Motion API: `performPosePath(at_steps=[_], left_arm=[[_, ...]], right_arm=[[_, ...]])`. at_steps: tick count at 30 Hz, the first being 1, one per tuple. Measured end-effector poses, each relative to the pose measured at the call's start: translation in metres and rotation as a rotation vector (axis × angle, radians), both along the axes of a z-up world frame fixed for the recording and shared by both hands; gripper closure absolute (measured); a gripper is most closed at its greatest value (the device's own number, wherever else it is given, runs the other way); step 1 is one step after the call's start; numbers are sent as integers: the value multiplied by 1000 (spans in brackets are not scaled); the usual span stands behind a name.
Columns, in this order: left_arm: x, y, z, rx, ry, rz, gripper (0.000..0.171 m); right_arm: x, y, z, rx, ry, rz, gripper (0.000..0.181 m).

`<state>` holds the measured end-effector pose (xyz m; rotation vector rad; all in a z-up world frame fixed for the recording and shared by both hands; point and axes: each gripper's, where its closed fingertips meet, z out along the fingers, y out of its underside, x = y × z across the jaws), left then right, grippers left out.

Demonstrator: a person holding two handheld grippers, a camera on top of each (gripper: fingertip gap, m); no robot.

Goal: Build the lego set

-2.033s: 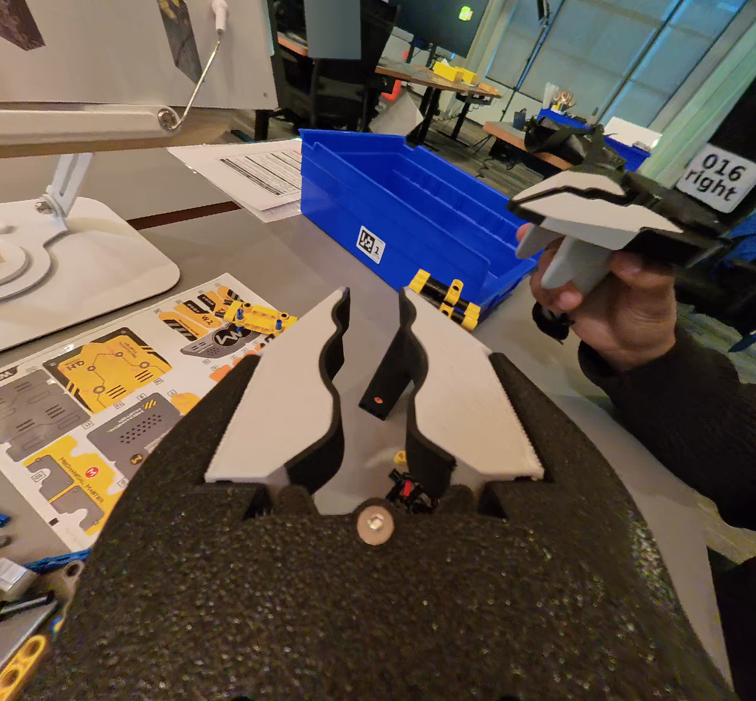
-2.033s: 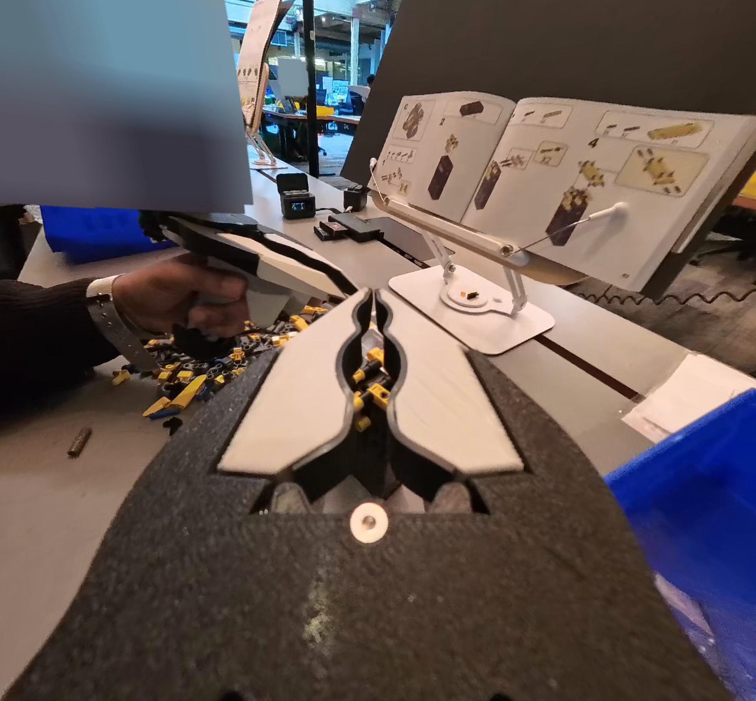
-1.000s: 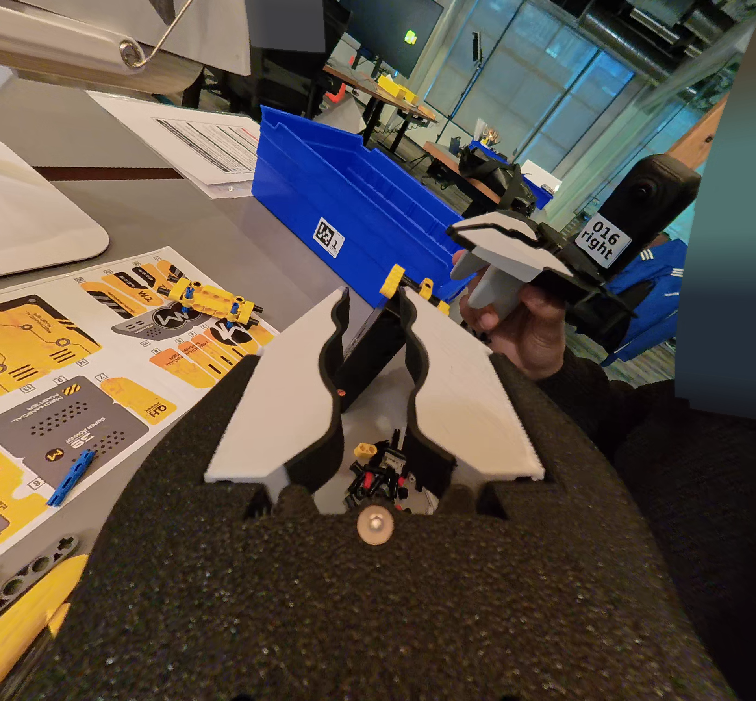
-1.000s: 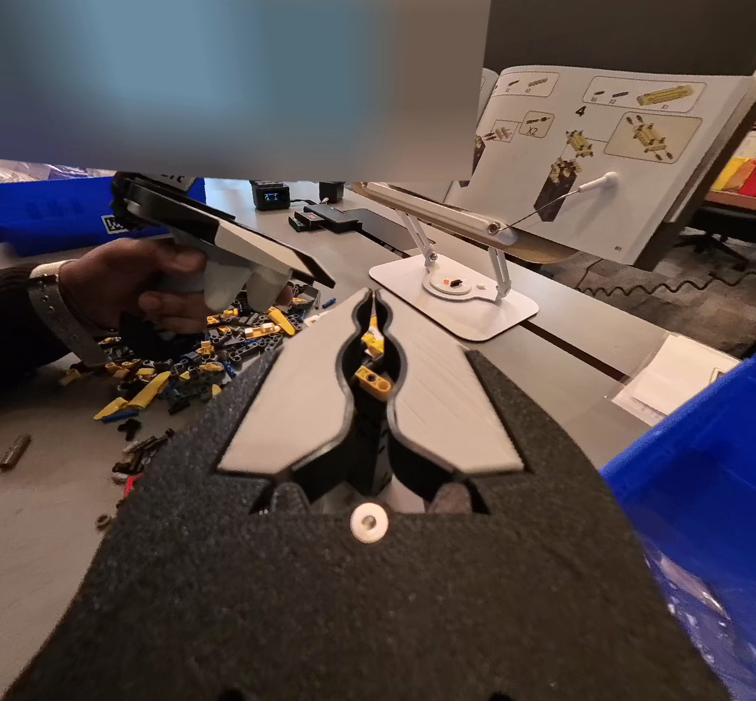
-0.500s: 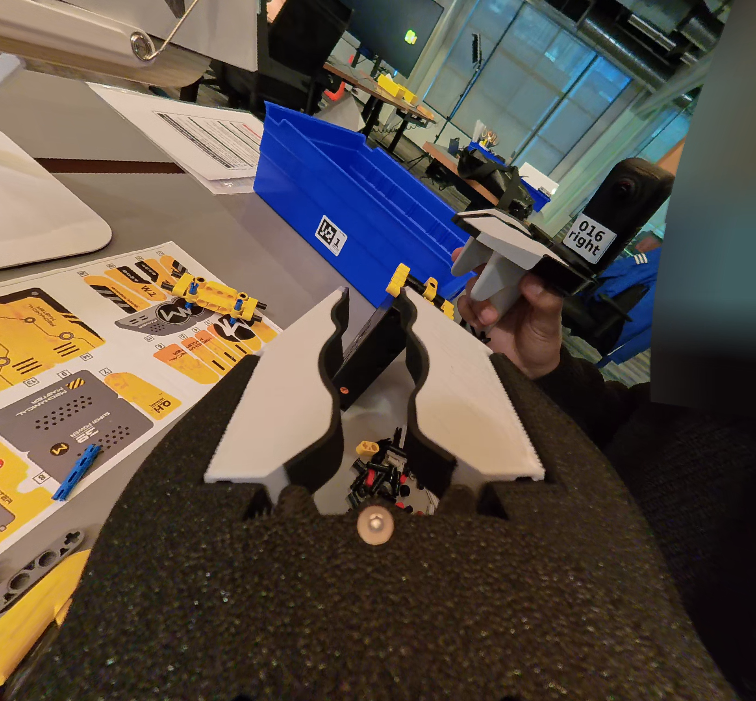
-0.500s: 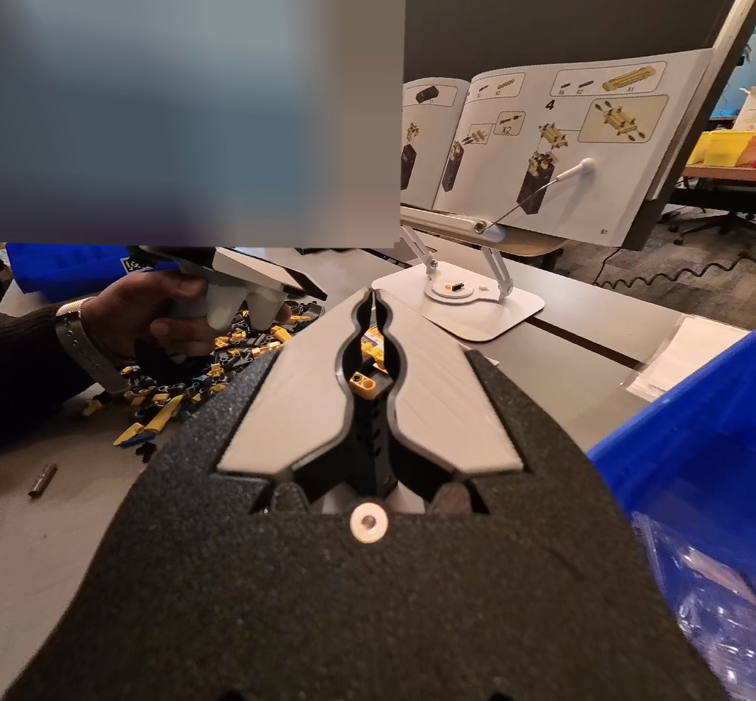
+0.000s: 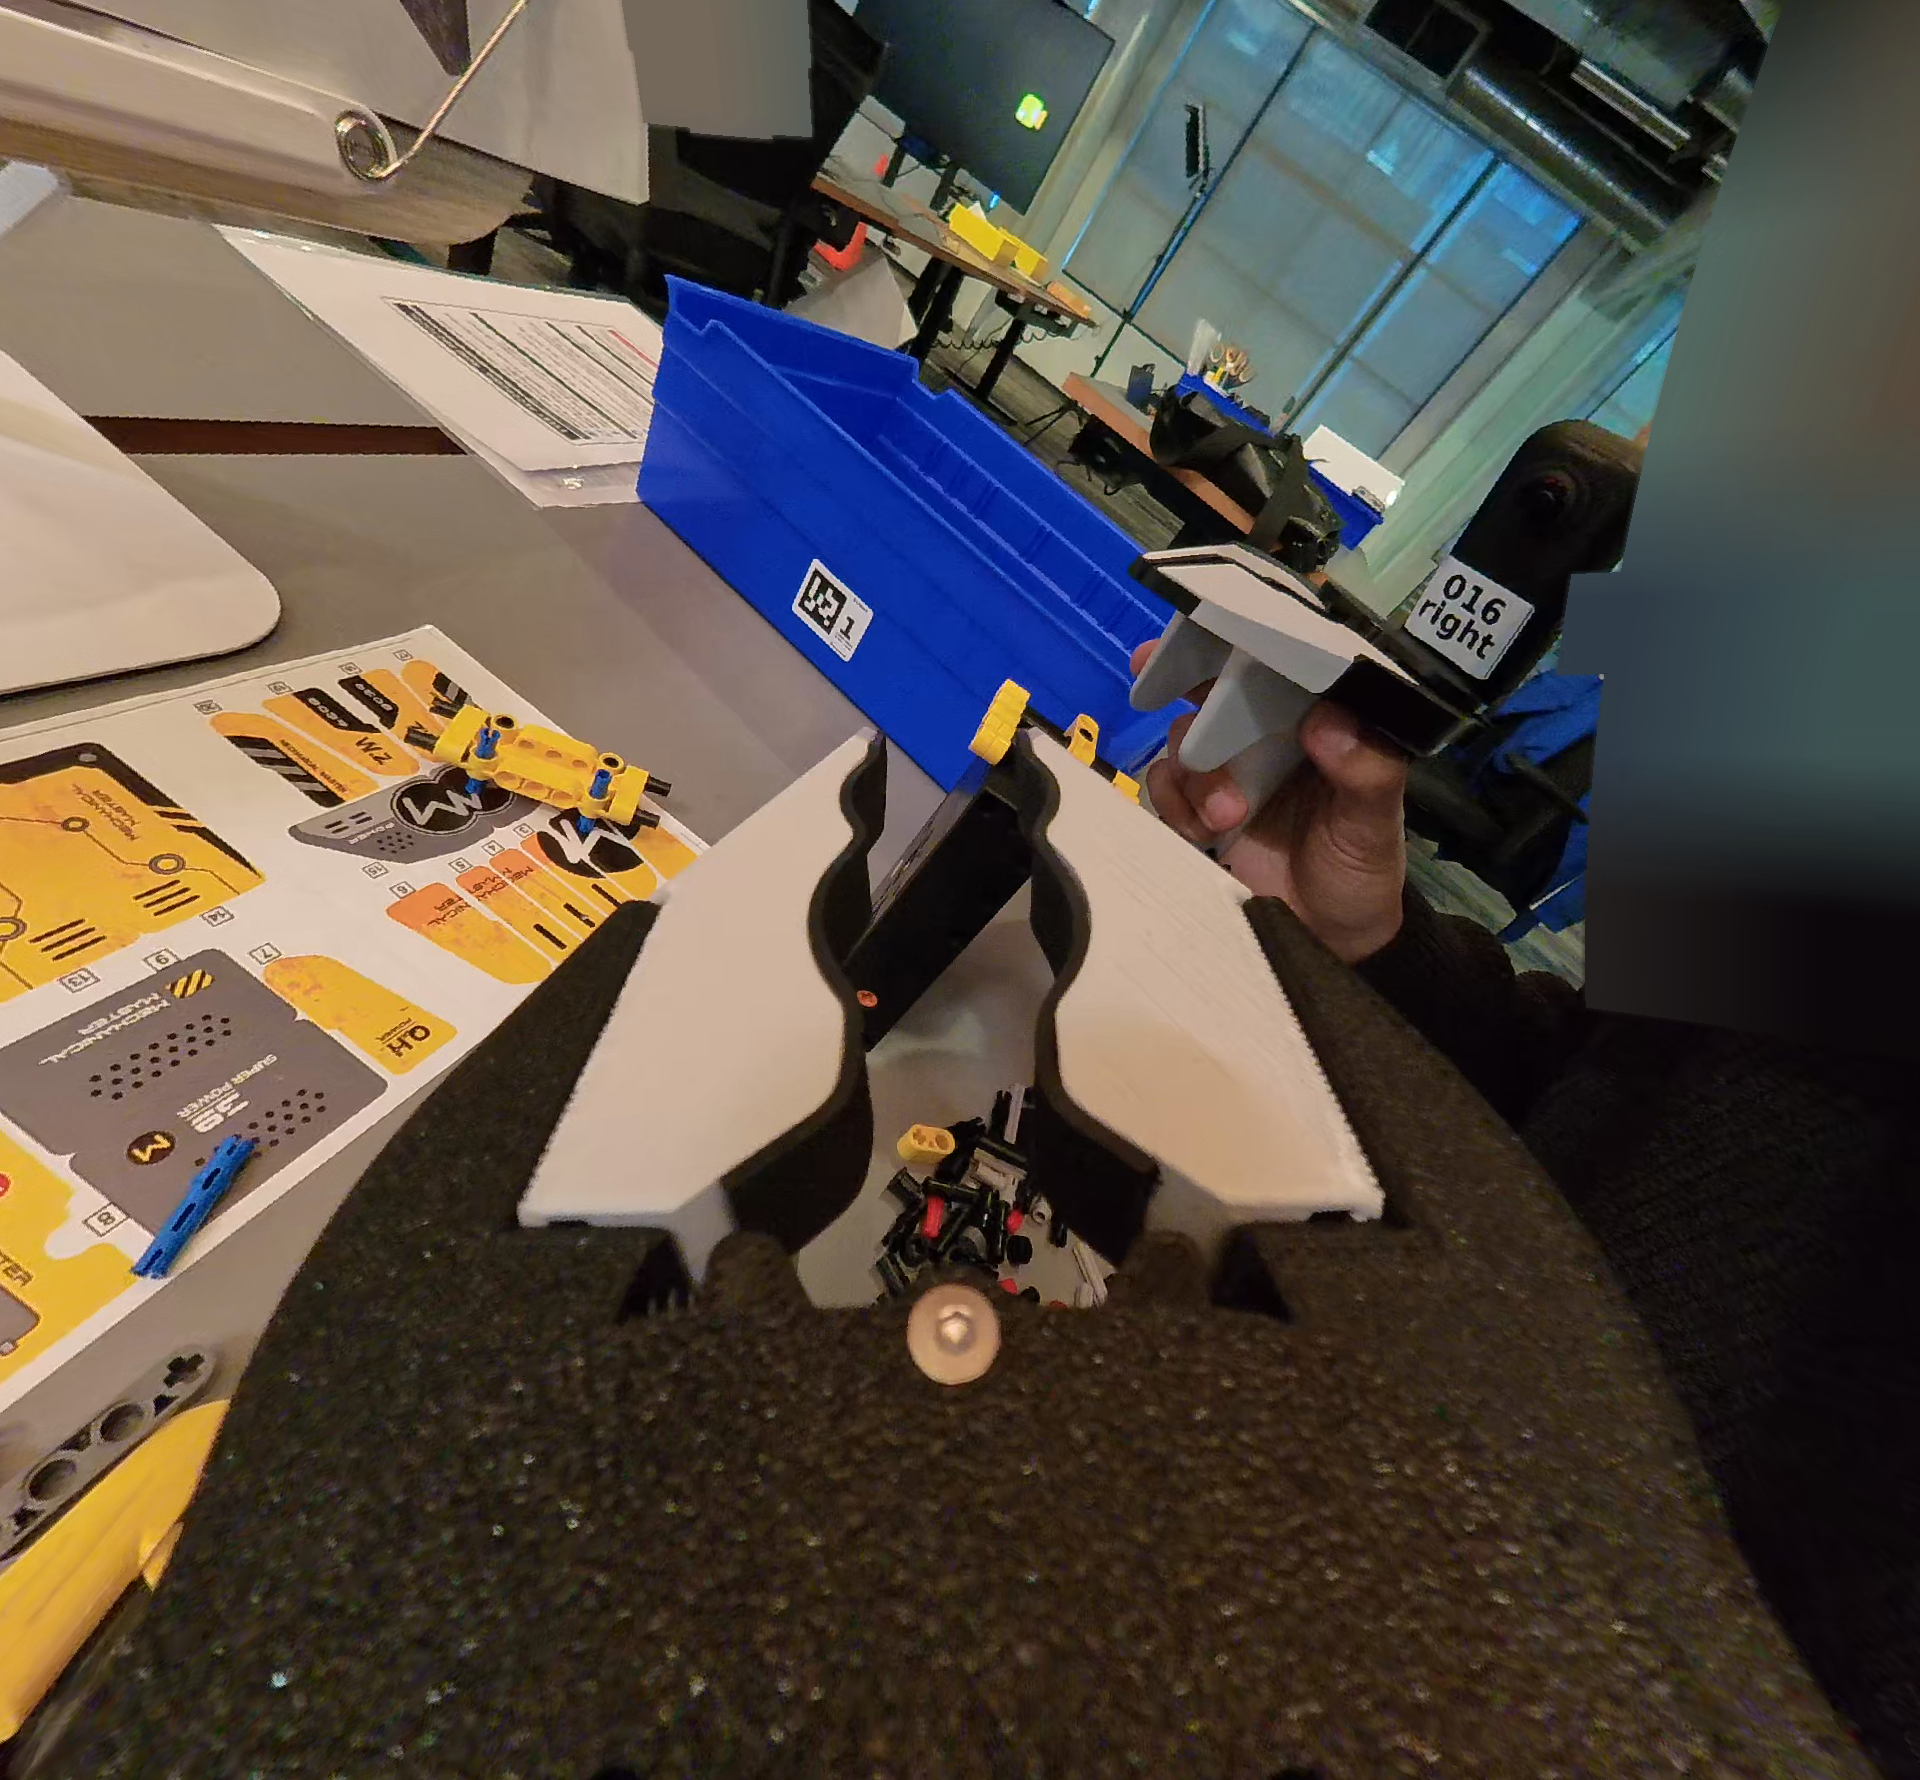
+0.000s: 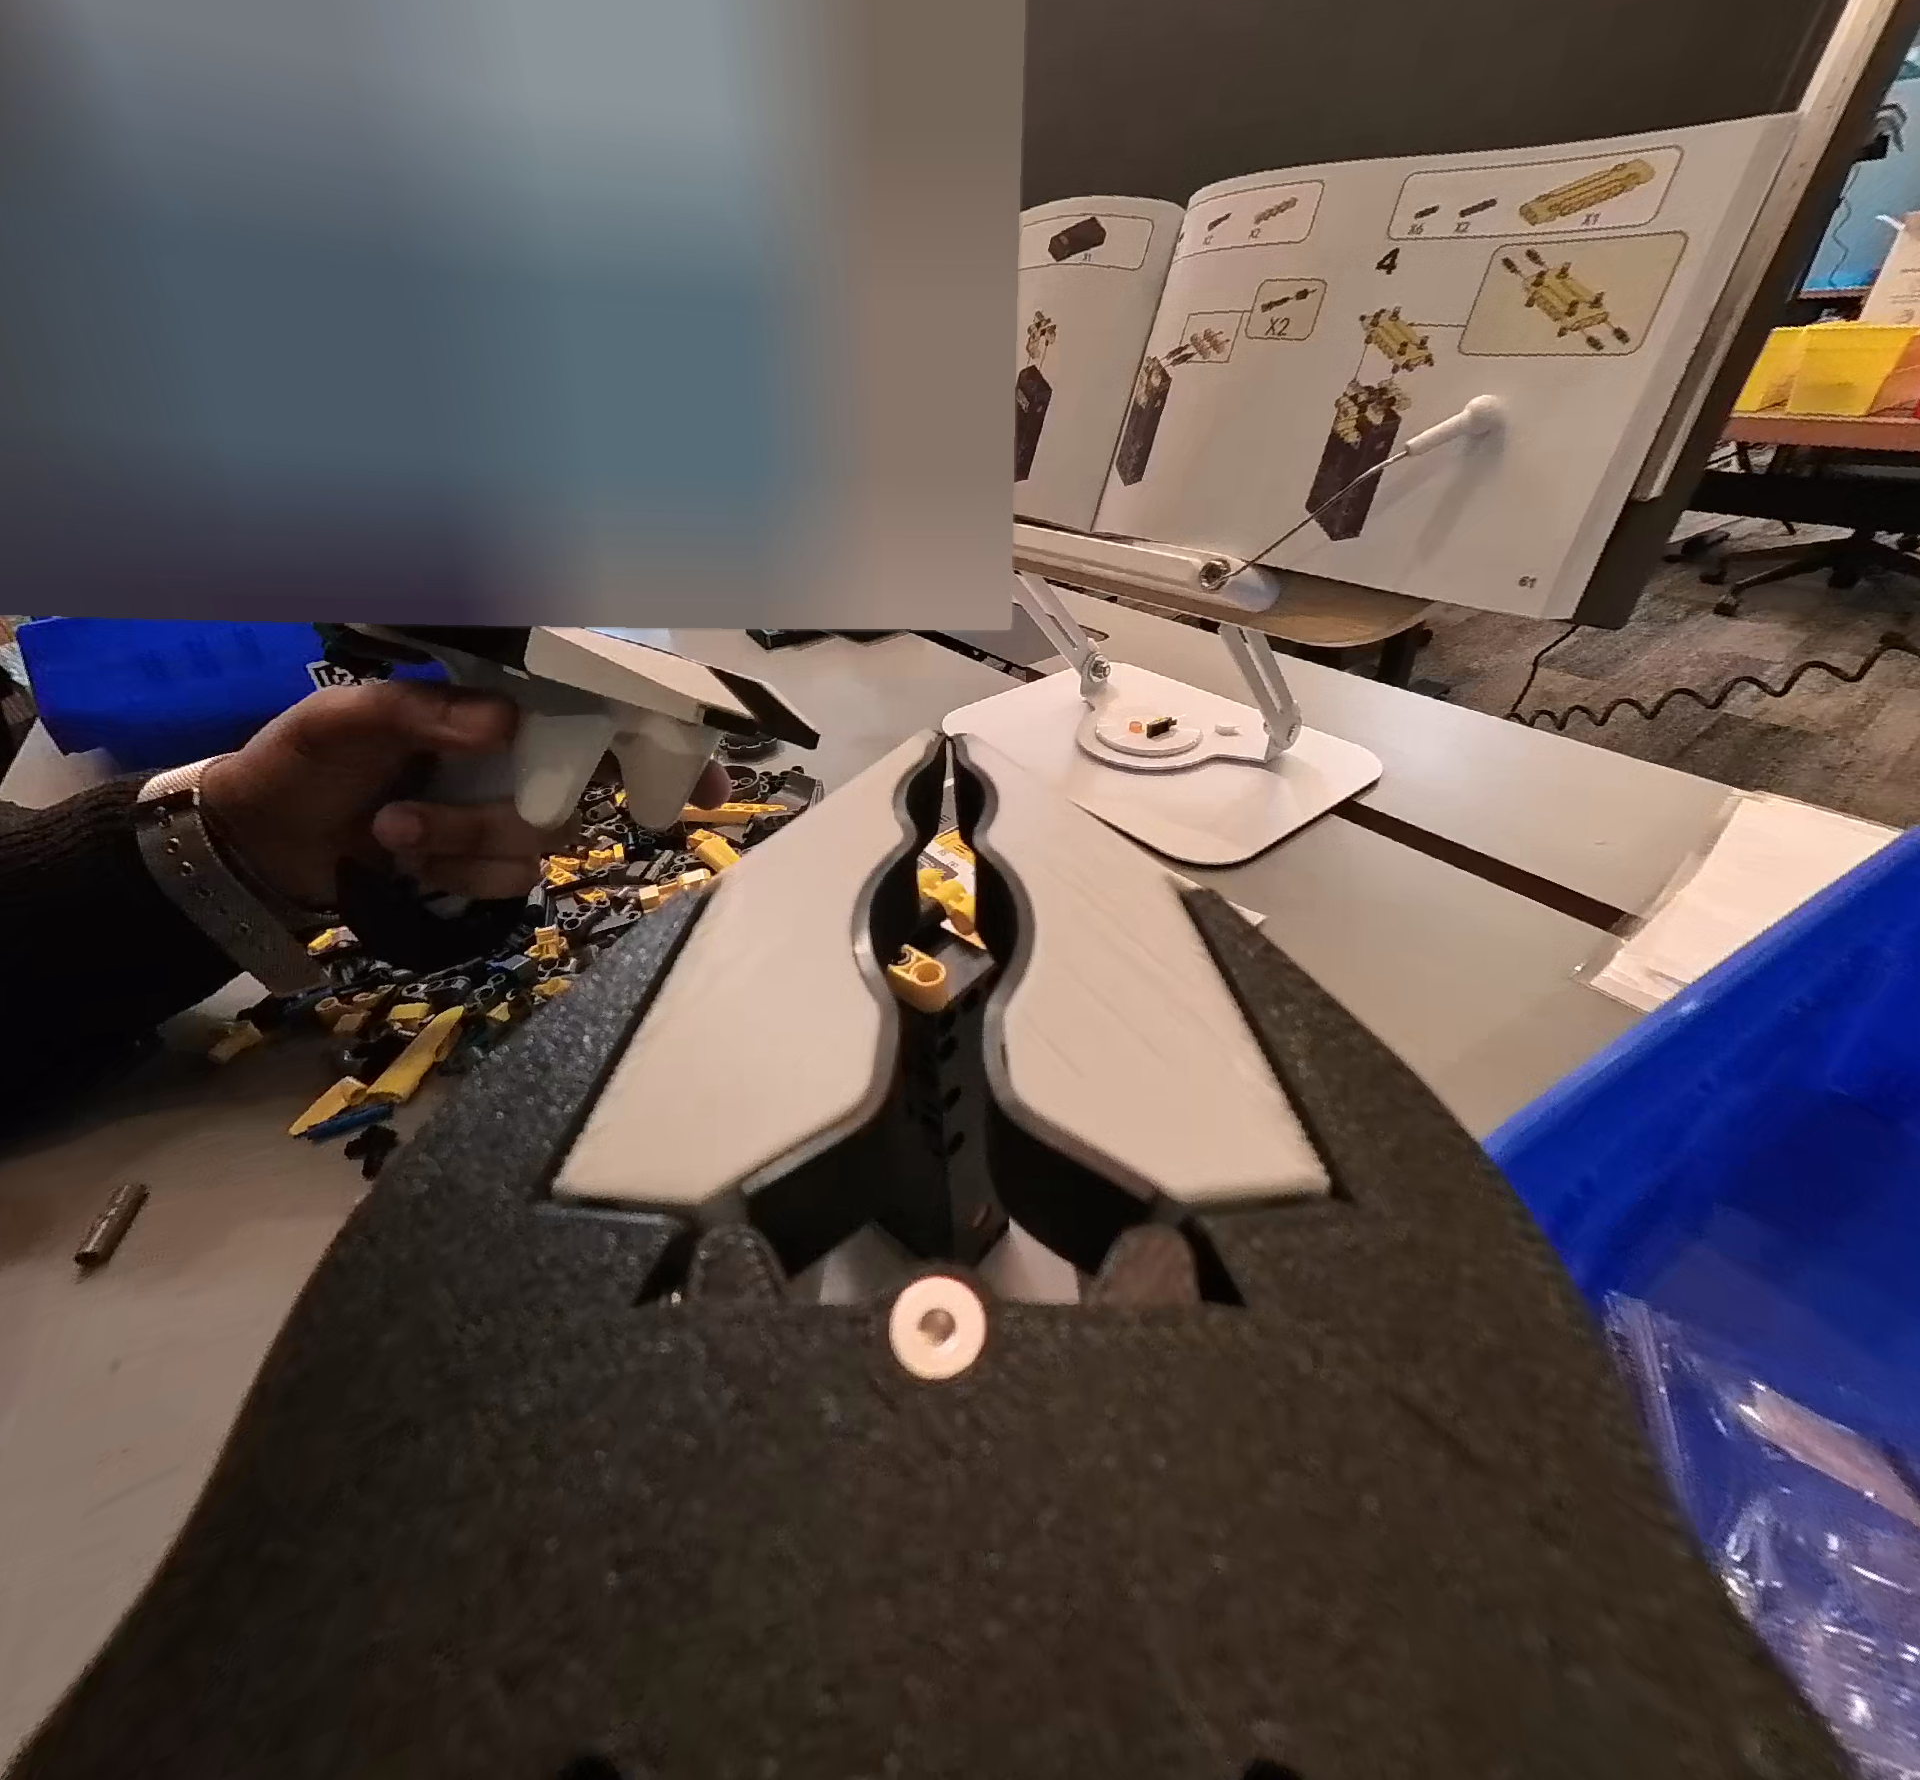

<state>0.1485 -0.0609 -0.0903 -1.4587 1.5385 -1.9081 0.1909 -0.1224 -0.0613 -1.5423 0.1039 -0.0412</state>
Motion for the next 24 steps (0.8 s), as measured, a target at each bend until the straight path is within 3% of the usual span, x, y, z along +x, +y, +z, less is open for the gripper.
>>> performPosePath(at_steps=[24], left_arm=[[1, 3, -2, -7, 8, 5, 147]], right_arm=[[3, -1, -2, 2, 11, -3, 180]])
